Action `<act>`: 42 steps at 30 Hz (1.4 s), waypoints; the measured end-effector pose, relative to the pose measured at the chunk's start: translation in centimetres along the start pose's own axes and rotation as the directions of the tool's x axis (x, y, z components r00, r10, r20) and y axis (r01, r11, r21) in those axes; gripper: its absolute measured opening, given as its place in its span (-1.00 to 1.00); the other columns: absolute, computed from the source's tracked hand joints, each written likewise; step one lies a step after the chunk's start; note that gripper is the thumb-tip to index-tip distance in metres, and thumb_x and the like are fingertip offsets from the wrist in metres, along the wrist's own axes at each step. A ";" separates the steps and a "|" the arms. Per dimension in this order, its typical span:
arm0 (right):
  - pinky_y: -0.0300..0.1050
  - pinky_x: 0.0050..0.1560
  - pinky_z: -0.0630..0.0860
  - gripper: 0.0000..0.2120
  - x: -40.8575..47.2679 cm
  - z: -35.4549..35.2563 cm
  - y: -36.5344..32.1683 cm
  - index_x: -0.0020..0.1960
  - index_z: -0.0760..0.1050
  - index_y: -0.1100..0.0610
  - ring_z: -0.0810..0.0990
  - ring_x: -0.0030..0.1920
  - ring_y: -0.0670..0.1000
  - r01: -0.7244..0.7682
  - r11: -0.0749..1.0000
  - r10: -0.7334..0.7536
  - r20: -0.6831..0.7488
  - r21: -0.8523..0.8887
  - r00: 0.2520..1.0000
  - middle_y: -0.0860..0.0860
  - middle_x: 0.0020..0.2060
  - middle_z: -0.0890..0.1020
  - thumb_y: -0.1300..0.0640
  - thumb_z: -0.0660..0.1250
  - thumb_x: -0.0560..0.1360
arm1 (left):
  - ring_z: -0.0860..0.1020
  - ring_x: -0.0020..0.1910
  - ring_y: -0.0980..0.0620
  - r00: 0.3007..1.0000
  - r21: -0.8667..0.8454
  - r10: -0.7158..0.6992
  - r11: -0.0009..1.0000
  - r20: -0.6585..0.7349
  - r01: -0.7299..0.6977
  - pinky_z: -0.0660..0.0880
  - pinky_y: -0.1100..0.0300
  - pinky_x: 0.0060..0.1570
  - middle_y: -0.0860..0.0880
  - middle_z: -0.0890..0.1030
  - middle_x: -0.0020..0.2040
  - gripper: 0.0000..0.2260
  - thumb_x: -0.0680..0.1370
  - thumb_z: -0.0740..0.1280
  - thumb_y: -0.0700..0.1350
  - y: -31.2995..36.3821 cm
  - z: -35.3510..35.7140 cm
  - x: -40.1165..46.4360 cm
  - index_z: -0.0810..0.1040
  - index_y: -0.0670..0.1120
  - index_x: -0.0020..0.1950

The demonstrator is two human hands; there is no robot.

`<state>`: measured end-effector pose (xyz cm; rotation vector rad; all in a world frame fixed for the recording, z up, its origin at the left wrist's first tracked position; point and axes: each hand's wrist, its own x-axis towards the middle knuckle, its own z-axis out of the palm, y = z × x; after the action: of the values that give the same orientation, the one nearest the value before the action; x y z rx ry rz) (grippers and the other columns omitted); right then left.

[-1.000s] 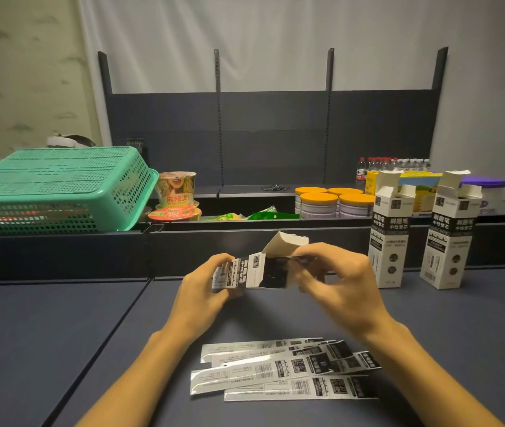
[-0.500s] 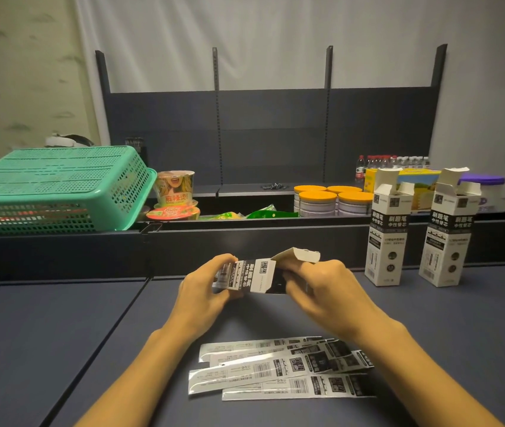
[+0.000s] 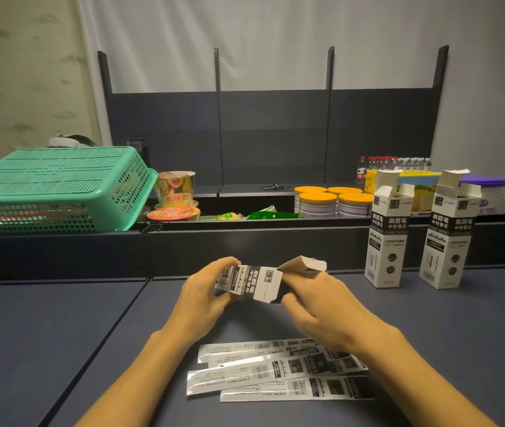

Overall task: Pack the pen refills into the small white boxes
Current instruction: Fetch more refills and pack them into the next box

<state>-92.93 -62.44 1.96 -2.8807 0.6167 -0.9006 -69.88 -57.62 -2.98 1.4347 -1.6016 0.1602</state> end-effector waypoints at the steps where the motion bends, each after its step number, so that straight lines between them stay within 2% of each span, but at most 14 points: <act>1: -0.13 -0.07 0.51 -0.75 0.0 0.0 0.0 0.24 0.41 -0.03 0.54 -0.07 0.04 0.000 1.000 0.000 -0.009 -0.013 1.000 -0.06 0.13 0.55 0.08 0.12 0.59 | 0.55 0.09 0.15 1.000 0.007 -0.005 1.000 -0.004 0.005 0.50 0.26 0.10 0.17 0.58 0.09 -0.55 0.39 0.53 -0.17 -0.2 0.1 0.0 0.48 0.11 0.20; 4: -0.14 -0.17 0.44 -0.71 0.1 0.5 0.1 0.31 0.32 -0.01 0.51 -0.19 0.05 0.011 0.999 -0.012 -0.036 -0.038 0.999 -0.01 0.09 0.57 0.09 0.11 0.59 | 0.54 0.09 0.08 0.999 0.039 -0.037 0.999 -0.027 0.038 0.52 0.08 0.09 0.12 0.58 0.12 -0.53 0.39 0.53 -0.15 -0.9 0.2 0.0 0.48 0.08 0.24; 8: -0.05 -0.17 0.51 -0.67 0.1 1.2 0.5 0.36 0.22 -0.01 0.55 -0.21 0.06 0.015 0.998 -0.018 -0.056 -0.056 0.998 0.04 0.11 0.61 0.06 0.07 0.60 | 0.52 0.09 0.09 0.998 0.049 -0.053 0.997 -0.041 0.055 0.52 0.04 0.09 0.12 0.57 0.12 -0.51 0.39 0.54 -0.14 -1.1 0.2 0.0 0.48 0.09 0.26; 13: -0.12 -0.35 0.50 -0.59 0.1 0.9 0.5 0.31 0.42 -0.05 0.56 -0.30 0.02 0.050 0.992 -0.069 -0.168 -0.114 0.983 -0.02 -0.11 0.66 -0.01 0.05 0.51 | 0.52 0.05 0.11 0.996 0.038 -0.059 0.997 -0.063 0.061 0.51 0.05 0.05 0.15 0.58 0.08 -0.53 0.38 0.54 -0.12 -1.2 0.0 0.1 0.48 0.14 0.22; 16: -0.07 -0.43 0.49 -0.62 0.1 0.7 0.6 0.28 0.42 -0.05 0.51 -0.35 0.02 0.065 0.994 -0.085 -0.237 -0.092 0.968 -0.06 -0.24 0.56 0.03 0.09 0.49 | 0.53 0.07 0.11 0.994 0.019 -0.080 0.996 -0.079 0.082 0.51 0.06 0.06 0.16 0.58 0.10 -0.54 0.39 0.53 -0.11 -1.7 -0.1 0.2 0.47 0.13 0.23; 18: -0.04 -0.42 0.51 -0.68 0.2 0.4 0.7 0.20 0.45 0.01 0.49 -0.35 0.02 0.084 0.996 -0.093 -0.298 -0.043 0.950 -0.07 -0.17 0.56 0.08 0.14 0.48 | 0.55 0.07 0.10 0.991 0.011 -0.098 0.995 -0.095 0.099 0.52 0.05 0.06 0.17 0.59 0.09 -0.54 0.40 0.52 -0.14 -1.9 -0.2 0.3 0.47 0.14 0.22; 20: -0.14 -0.31 0.57 -0.65 0.3 0.1 0.8 0.21 0.54 0.10 0.50 -0.31 -0.11 0.095 0.995 -0.085 -0.389 0.006 0.918 -0.05 0.07 0.62 0.11 0.18 0.47 | 0.56 0.06 0.09 0.988 0.001 -0.112 0.994 -0.108 0.112 0.52 0.04 0.06 0.15 0.60 0.09 -0.54 0.39 0.52 -0.14 -2.1 -0.3 0.4 0.47 0.13 0.21; 22: -0.33 -0.22 0.52 -0.65 0.4 -0.1 1.1 0.17 0.60 0.16 0.45 -0.26 -0.25 0.091 0.995 -0.060 -0.470 0.044 0.881 -0.01 0.19 0.61 0.10 0.19 0.48 | 0.56 0.06 0.11 0.985 -0.007 -0.121 0.993 -0.123 0.121 0.53 0.08 0.06 0.15 0.61 0.08 -0.55 0.38 0.53 -0.12 -2.1 -0.4 0.3 0.47 0.15 0.19; 24: -0.50 -0.19 0.40 -0.68 0.4 -0.4 1.3 0.10 0.63 0.18 0.44 -0.28 -0.35 0.083 0.994 -0.034 -0.508 0.073 0.861 0.00 0.12 0.62 0.11 0.19 0.49 | 0.57 0.05 0.12 0.983 -0.018 -0.128 0.992 -0.131 0.127 0.53 0.11 0.05 0.16 0.61 0.07 -0.55 0.38 0.54 -0.12 -2.0 -0.4 0.3 0.47 0.15 0.18; 26: -0.52 -0.23 0.35 -0.72 0.3 -0.7 1.6 0.01 0.63 0.17 0.44 -0.29 -0.35 0.054 0.995 -0.002 -0.509 0.088 0.861 -0.02 -0.03 0.62 0.11 0.19 0.49 | 0.57 0.05 0.13 0.983 -0.030 -0.127 0.992 -0.130 0.124 0.53 0.13 0.04 0.16 0.61 0.07 -0.55 0.38 0.54 -0.12 -1.9 -0.4 0.2 0.48 0.13 0.18; 29: -0.36 -0.20 0.47 -0.76 0.3 -0.6 2.5 -0.05 0.64 0.10 0.53 -0.23 -0.24 -0.052 0.990 0.101 -0.405 0.130 0.909 -0.10 -0.17 0.64 0.06 0.22 0.46 | 0.57 0.04 0.15 0.984 -0.041 -0.123 0.992 -0.132 0.119 0.54 0.17 0.02 0.17 0.61 0.06 -0.57 0.38 0.54 -0.13 -1.6 -0.5 0.3 0.49 0.11 0.18; 33: -0.42 -0.19 0.45 -0.86 0.2 -0.8 2.9 -0.03 0.66 0.02 0.57 -0.19 -0.23 -0.256 0.948 0.263 -0.011 0.192 0.965 -0.14 -0.21 0.64 0.12 0.34 0.49 | 0.56 0.05 0.16 0.982 -0.050 -0.127 0.991 -0.137 0.121 0.54 0.19 0.03 0.15 0.60 0.08 -0.56 0.39 0.52 -0.16 -1.4 -0.6 0.2 0.50 0.09 0.20; 38: -0.35 -0.18 0.49 -0.87 -0.2 -1.4 2.7 -0.04 0.65 -0.02 0.58 -0.21 -0.14 -0.341 0.923 0.248 0.401 0.178 0.882 -0.05 -0.17 0.67 -0.02 0.45 0.44 | 0.56 0.07 0.14 0.982 -0.065 -0.132 0.990 -0.131 0.125 0.52 0.26 0.02 0.13 0.60 0.11 -0.56 0.41 0.52 -0.15 -1.1 -0.7 0.2 0.47 0.12 0.21; 42: -0.22 -0.15 0.51 -0.75 -0.4 -1.6 2.9 -0.02 0.60 -0.06 0.53 -0.24 -0.14 -0.368 0.916 0.224 0.558 0.159 0.799 0.00 -0.16 0.63 -0.13 0.51 0.37 | 0.55 0.07 0.16 0.984 -0.073 -0.134 0.989 -0.119 0.126 0.49 0.35 0.01 0.16 0.59 0.11 -0.57 0.41 0.51 -0.13 -0.8 -0.8 0.3 0.47 0.12 0.20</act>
<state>-95.11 -64.81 2.58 -2.5106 0.7848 -0.1057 -68.72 -57.59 -2.73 1.4453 -1.3960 0.1173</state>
